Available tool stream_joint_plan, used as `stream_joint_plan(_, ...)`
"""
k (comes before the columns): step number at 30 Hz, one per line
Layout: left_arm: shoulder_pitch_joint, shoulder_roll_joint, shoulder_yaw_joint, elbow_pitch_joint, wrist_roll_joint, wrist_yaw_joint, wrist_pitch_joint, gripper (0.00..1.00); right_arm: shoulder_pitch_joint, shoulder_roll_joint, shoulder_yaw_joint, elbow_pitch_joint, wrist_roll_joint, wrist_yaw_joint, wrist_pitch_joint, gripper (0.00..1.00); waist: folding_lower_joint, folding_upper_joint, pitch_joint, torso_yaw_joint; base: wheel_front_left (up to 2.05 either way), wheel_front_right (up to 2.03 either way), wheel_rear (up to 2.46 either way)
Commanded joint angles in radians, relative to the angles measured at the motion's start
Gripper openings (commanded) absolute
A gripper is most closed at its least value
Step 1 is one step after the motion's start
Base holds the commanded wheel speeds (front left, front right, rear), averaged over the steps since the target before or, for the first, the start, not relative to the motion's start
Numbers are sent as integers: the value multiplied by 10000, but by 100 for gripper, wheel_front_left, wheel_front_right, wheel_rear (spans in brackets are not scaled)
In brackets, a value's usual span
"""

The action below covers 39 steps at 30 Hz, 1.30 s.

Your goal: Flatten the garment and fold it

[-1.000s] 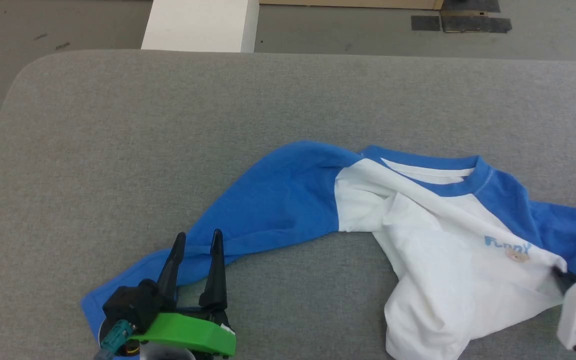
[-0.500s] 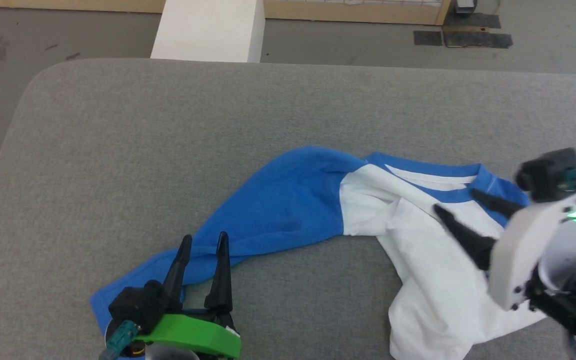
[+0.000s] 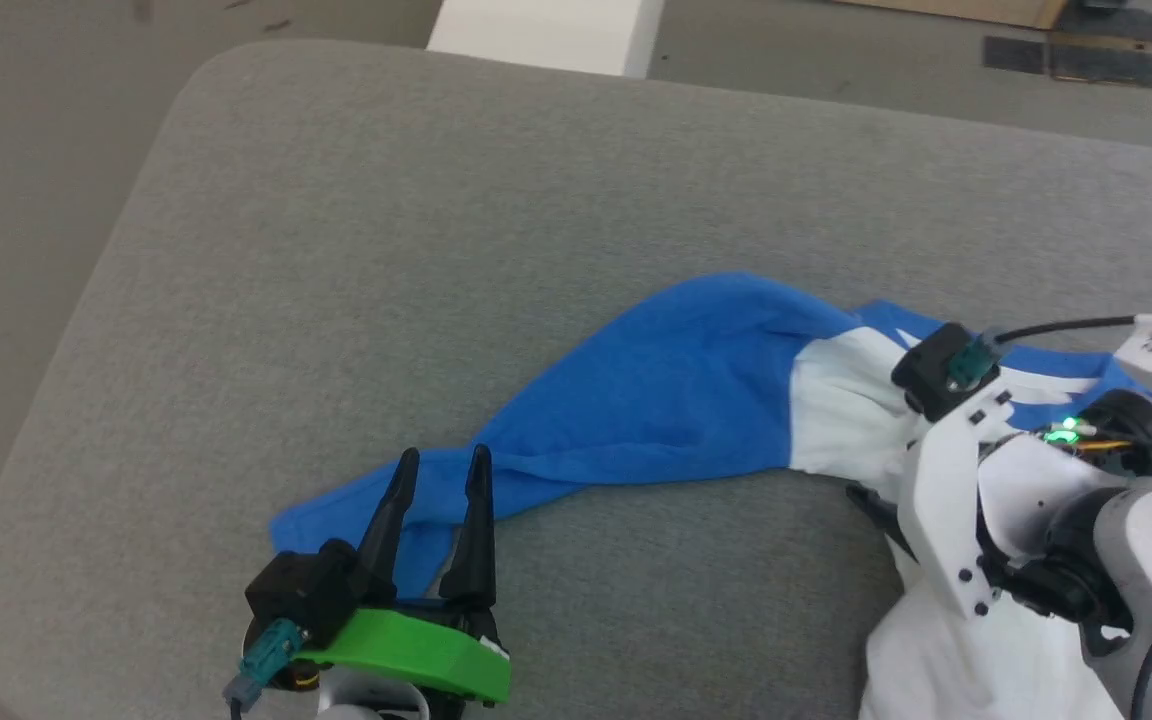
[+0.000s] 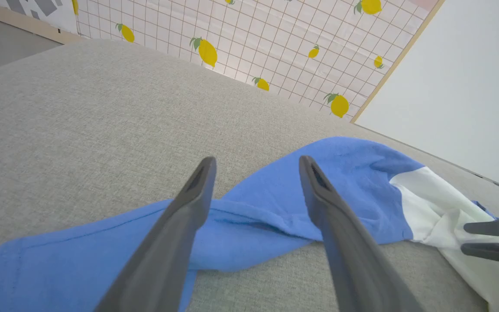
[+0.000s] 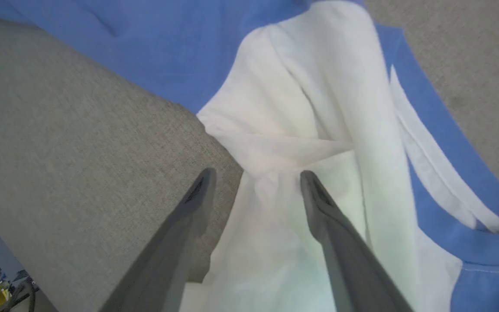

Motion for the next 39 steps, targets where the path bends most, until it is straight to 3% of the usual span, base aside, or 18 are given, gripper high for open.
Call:
stream_joint_plan(1, -46, -22, -13, 30, -143, 40, -38, 100, -119, -53, 178, 240, -22, -13, -76, 100, 0, -1, 251, 654, 0, 0, 0)
stream_joint_plan(4, -38, -22, -94, 57, -189, 32, -38, 100, -139, -144, 549, 881, -98, -13, -250, 100, 0, -1, 249, 858, 0, 0, 0)
stream_joint_plan(5, -56, -22, -124, 65, -202, 34, -38, 100, -155, -153, 614, 1070, -144, -13, -361, 94, 0, -1, 240, 904, 0, 0, 0)
stream_joint_plan(6, -84, -22, -151, 65, -220, 42, -38, 100, -183, -133, 654, 1320, -201, -13, -541, 47, 0, -1, 219, 940, 0, 0, 0)
stream_joint_plan(7, -104, -22, -170, 68, -230, 50, -38, 100, -198, -90, 644, 1532, -233, -13, -684, 36, 0, -1, 188, 955, 0, 0, 0)
stream_joint_plan(8, -116, -22, -181, 73, -234, 58, -38, 100, -225, -6, 602, 1773, -264, -13, -898, 0, 0, -1, 136, 951, 0, 0, 0)
stream_joint_plan(13, -4, -22, -83, 154, -129, 42, -38, 100, -441, 387, 814, 2104, -59, -13, -1556, 0, 0, -1, -199, 726, 0, 0, 0)
stream_joint_plan(18, 185, -22, 78, 229, 32, -44, -38, 100, -407, 794, 1702, 1002, 825, -13, -1599, 0, 0, -1, -508, 369, 0, 0, 0)
stream_joint_plan(24, 251, -22, 96, 249, 76, -88, -38, 100, 425, 640, 2834, -268, 1746, -13, -1051, 0, 0, -1, -618, 205, 0, 0, 0)
stream_joint_plan(31, 184, -22, 39, 321, 38, -174, -38, 100, 1245, 272, 2996, -218, 1800, -13, -1191, 3, 0, -1, -375, 243, 0, 0, 0)
stream_joint_plan(33, 148, -22, 72, 342, 34, -173, -38, 100, 1217, 305, 2963, -131, 1693, -13, -1425, 49, 0, -1, -358, 216, 0, 0, 0)
stream_joint_plan(34, 145, -22, 100, 353, 38, -166, -38, 100, 1179, 371, 2927, -103, 1660, -13, -1566, 100, 0, -1, -377, 184, 0, 0, 0)
stream_joint_plan(39, 209, -22, 270, 370, 178, -147, -38, 100, 843, 747, 2732, -329, 1758, -13, -1966, 100, 0, -1, -610, -136, 0, 0, 0)
